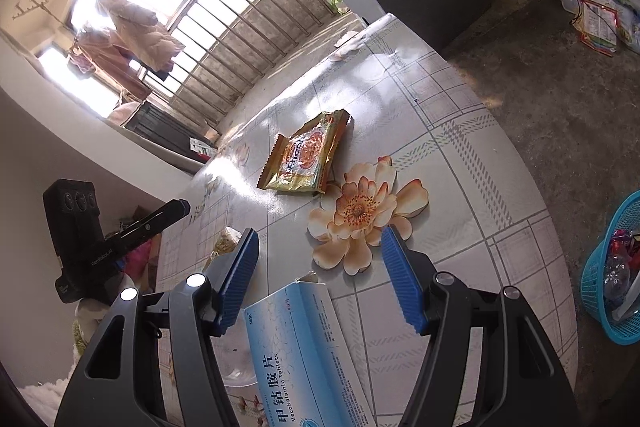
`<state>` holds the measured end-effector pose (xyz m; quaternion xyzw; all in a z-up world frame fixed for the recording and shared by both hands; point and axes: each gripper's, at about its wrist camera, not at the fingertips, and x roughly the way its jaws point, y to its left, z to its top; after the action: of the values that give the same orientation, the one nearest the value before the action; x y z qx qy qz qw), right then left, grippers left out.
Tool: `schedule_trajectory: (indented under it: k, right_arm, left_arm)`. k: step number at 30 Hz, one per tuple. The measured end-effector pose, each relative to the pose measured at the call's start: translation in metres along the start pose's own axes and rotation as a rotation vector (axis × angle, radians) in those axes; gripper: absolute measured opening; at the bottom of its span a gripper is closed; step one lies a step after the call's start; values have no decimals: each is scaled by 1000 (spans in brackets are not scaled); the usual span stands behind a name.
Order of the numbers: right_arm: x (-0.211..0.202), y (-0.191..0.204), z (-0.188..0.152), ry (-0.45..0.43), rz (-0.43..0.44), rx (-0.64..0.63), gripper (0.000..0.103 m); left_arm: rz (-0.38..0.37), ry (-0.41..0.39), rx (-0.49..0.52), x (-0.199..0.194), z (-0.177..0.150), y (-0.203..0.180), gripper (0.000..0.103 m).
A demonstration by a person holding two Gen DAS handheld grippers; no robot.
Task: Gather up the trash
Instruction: 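Release the blue box and grasp the gold Enaak snack packet with the right gripper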
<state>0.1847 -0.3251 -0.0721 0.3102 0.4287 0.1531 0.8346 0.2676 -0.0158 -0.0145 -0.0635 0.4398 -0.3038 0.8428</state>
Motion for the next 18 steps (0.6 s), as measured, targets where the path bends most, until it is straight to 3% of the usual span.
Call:
schedule_trajectory:
  k: [7,18]
  right_arm:
    - [42,5,37,73,41,11,54]
    - [107,1,63,141,-38,5,44]
  left_arm:
    - [46,91,-55,45,27,21,31]
    - [97,228,-86,112,44,39,26]
